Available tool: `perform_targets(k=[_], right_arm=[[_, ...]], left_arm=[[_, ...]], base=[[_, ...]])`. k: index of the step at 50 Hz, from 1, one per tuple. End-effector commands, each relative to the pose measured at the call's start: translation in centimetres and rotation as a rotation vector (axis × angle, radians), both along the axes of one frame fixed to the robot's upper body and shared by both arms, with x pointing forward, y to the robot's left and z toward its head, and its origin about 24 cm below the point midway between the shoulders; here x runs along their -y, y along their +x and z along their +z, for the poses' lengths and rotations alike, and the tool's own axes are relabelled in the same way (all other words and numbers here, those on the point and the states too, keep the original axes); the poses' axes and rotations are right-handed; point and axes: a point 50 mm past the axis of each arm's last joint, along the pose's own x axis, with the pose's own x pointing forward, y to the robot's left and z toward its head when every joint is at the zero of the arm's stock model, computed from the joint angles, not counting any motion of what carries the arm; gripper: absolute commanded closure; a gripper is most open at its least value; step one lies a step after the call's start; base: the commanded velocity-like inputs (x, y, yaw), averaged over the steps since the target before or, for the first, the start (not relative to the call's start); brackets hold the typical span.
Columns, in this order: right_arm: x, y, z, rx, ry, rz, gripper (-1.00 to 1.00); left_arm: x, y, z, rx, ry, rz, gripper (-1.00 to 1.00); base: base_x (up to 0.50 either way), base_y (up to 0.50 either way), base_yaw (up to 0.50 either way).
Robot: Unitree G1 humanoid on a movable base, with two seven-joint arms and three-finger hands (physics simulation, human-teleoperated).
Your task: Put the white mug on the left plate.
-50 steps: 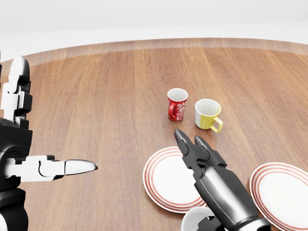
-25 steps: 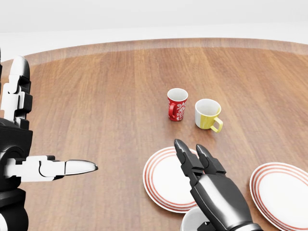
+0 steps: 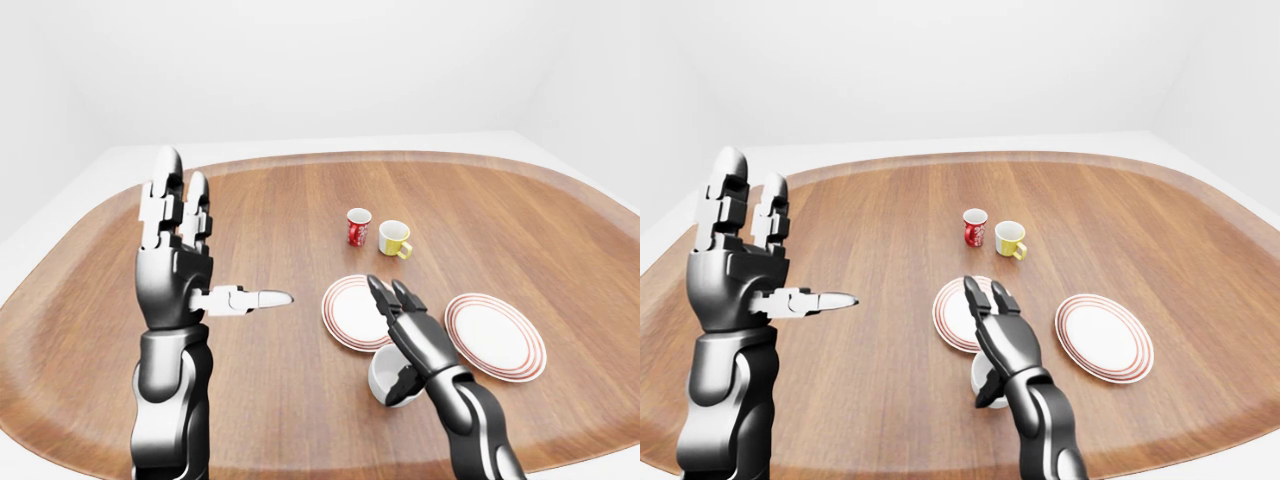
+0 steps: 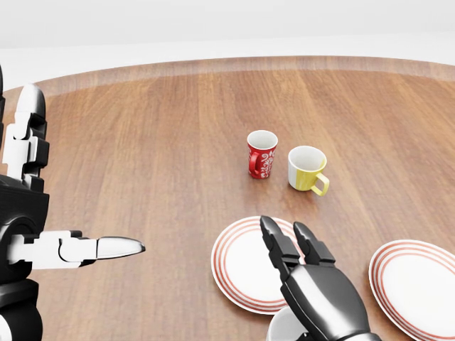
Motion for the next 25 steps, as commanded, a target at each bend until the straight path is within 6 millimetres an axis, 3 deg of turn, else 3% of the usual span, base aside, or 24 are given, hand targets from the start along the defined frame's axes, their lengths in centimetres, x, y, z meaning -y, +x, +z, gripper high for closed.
perform_targets(k=[1,25], right_arm=[[0.2,0.0,-0.8,-0.027,-0.03,-0.014,-1.0],[0.6,0.4,-2.2,-0.099,-0.026,-0.016,-1.0]], left_arm=[[0.1,-0.1,0.0,0.001,0.001,-0.002,-0.98],[0.1,-0.1,0.0,0.002,0.002,-0.003,-0.97]], base=[[0.0,0.0,0.0],[0.0,0.0,0.0]])
